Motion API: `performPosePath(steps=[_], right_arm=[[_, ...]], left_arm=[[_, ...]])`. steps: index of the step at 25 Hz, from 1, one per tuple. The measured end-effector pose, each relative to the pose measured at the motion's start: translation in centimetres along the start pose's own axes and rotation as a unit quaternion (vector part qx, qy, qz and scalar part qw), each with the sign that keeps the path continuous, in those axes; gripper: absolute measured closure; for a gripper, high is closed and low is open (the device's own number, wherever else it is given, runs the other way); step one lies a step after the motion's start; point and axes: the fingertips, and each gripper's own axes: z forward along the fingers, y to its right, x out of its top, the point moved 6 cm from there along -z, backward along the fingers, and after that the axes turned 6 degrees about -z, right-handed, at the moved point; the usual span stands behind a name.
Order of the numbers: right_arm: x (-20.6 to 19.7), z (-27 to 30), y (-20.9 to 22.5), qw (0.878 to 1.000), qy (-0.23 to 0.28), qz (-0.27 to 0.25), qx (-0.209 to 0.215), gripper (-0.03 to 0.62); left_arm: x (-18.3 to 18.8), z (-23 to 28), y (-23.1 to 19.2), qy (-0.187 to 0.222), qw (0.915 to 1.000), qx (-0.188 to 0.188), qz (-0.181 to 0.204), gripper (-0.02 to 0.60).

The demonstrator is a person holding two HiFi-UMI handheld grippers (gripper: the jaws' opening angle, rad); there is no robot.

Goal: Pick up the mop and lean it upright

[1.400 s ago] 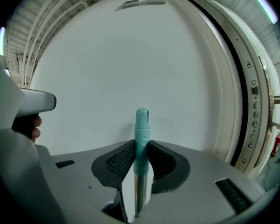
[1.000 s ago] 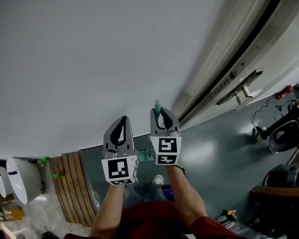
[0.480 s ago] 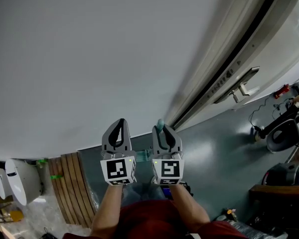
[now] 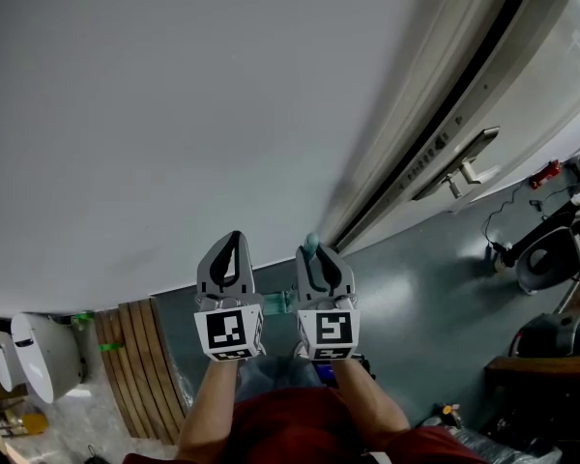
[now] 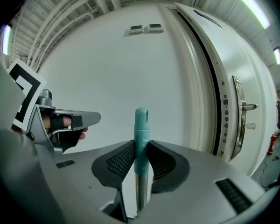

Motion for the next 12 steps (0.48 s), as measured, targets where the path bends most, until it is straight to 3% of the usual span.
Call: performPosePath(steps=[12], right_arm=[[2.2, -2.1, 0.6, 1.0, 0.023, -0.005, -0.009, 0.491]], left_arm=[[0.5, -0.9, -0.1, 0.004, 1.0, 0.002, -0.002, 0.568]])
